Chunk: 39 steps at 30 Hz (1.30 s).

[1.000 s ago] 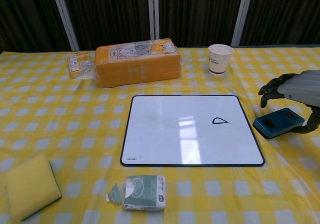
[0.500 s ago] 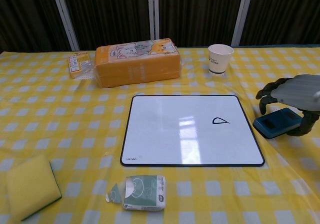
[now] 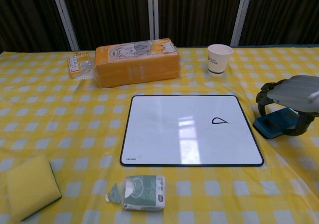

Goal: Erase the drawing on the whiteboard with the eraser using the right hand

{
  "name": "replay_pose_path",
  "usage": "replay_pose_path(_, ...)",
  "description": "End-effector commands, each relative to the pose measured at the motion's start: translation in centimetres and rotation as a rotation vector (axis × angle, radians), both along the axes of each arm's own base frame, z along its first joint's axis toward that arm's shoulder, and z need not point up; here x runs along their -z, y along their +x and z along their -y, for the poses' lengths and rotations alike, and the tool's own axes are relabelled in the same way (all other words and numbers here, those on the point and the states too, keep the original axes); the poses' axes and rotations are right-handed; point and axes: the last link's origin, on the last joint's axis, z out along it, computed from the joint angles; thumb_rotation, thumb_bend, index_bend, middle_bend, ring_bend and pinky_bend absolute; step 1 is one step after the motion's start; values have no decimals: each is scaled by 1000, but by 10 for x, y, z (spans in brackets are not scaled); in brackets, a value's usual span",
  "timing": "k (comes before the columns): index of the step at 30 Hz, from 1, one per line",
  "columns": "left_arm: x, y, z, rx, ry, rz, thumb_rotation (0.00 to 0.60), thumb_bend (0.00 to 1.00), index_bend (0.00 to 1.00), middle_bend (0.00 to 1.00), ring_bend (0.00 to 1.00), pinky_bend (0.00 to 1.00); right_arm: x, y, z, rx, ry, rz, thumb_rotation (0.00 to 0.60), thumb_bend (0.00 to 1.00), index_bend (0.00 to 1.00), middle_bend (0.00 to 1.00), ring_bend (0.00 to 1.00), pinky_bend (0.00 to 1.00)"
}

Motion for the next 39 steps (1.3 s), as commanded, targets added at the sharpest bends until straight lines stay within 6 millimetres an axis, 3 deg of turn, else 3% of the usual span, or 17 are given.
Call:
replay_pose_path(1, 0, 0, 0, 2, -1, 0, 600, 137, 0, 0, 0, 0, 0, 1, 1, -10, -12, 10, 600, 262, 497, 298, 178, 272)
replay_pose_path(5, 0, 1, 0, 8, 2, 4, 600, 137, 0, 0, 0, 0, 0, 2, 2, -33, -34, 40, 600, 377, 695, 543, 469, 519)
replay_pose_path(8, -1, 1, 0, 7, 3, 5, 600, 137, 0, 0, 0, 0, -1, 4, 2, -42, -44, 75, 600, 445, 794, 646, 600, 660)
replay_pose_path(11, -1, 1, 0, 8, 5, 8, 600, 137, 0, 0, 0, 0, -3, 7, 2, -33, -52, 151, 600, 486, 821, 680, 672, 727)
replay_pose_path(24, -1, 0, 0, 8, 6, 13, 600, 137, 0, 0, 0, 0, -23, 25, 2, -38, -99, 366, 600, 526, 829, 713, 733, 784)
replay_pose_path(39, 0, 1, 0, 9, 0, 11, 600, 137, 0, 0, 0, 0, -3, 63, -6, 10, -37, 512, 600, 529, 833, 718, 737, 784)
